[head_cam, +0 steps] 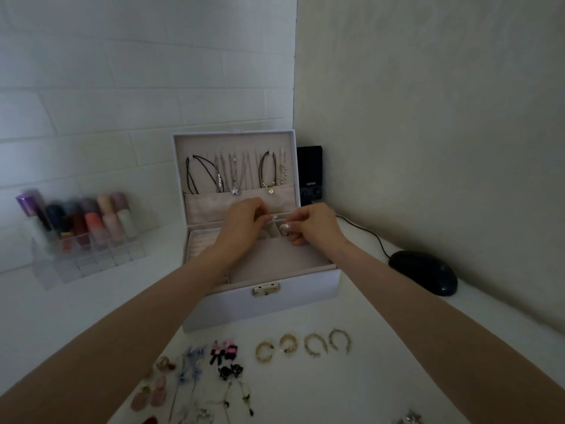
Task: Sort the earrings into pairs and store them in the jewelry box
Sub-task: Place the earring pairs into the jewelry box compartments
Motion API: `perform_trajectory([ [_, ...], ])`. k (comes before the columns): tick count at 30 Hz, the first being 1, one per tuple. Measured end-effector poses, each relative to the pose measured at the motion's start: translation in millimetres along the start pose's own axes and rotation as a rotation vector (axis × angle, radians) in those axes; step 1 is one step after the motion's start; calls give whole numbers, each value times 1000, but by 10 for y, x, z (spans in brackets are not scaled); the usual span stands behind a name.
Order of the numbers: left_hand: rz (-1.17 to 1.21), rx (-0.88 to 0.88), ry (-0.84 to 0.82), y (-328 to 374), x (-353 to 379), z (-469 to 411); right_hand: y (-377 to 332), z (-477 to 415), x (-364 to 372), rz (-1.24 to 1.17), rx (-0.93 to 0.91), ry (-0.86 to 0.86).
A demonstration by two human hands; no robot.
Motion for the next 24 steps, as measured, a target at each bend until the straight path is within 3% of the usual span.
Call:
perform_trajectory([
  [19,-147,94,-23,-135,162,-109,14,-109,68,132,-28,-2],
  [24,-182,85,-12,-136,155,-110,-52,-102,93,164,-164,27],
])
Point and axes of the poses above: each hand's wrist, its own z-axis away from the middle knuckle, its own x-axis out of the palm, y = z × x, the point moved 5 cm from there along -z, towards the middle knuckle, and after that the axes turned 1 degree about -x, right-handed, at the moved point
